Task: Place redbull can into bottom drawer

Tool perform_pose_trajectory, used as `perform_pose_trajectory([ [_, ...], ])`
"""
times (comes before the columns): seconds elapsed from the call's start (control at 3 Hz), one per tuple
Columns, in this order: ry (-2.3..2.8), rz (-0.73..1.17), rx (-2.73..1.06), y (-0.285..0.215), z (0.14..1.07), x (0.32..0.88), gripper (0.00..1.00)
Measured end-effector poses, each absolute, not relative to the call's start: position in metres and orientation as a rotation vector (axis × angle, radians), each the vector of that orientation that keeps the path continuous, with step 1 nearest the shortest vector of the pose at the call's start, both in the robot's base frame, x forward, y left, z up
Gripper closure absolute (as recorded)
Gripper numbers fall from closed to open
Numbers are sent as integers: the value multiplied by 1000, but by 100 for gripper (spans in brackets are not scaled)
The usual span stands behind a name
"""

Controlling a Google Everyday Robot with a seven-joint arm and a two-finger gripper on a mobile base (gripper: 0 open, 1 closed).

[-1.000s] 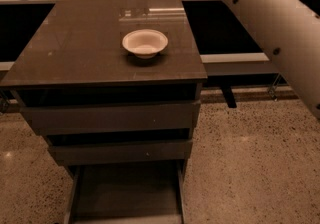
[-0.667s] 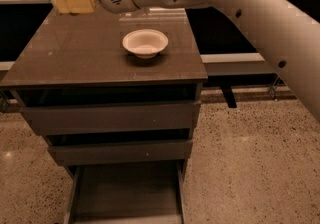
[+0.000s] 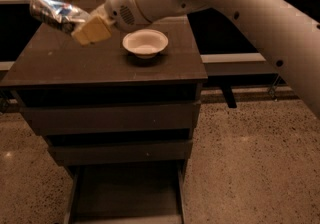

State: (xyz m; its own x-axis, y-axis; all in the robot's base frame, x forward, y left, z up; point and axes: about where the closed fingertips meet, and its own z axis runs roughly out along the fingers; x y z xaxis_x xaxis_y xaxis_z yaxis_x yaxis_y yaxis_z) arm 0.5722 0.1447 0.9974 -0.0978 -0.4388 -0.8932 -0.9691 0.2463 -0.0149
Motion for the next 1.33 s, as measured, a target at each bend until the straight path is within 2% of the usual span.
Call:
perform_pose_trajectory([
  [0.33,1795,777,-1664,102,896,507,100],
  [0.67,1808,799,-1696,103,893,498,100],
  [1.0,1848,683,-1752,101,891,499,100],
  [1.33,1927,478,-1799,86,831,503,100],
])
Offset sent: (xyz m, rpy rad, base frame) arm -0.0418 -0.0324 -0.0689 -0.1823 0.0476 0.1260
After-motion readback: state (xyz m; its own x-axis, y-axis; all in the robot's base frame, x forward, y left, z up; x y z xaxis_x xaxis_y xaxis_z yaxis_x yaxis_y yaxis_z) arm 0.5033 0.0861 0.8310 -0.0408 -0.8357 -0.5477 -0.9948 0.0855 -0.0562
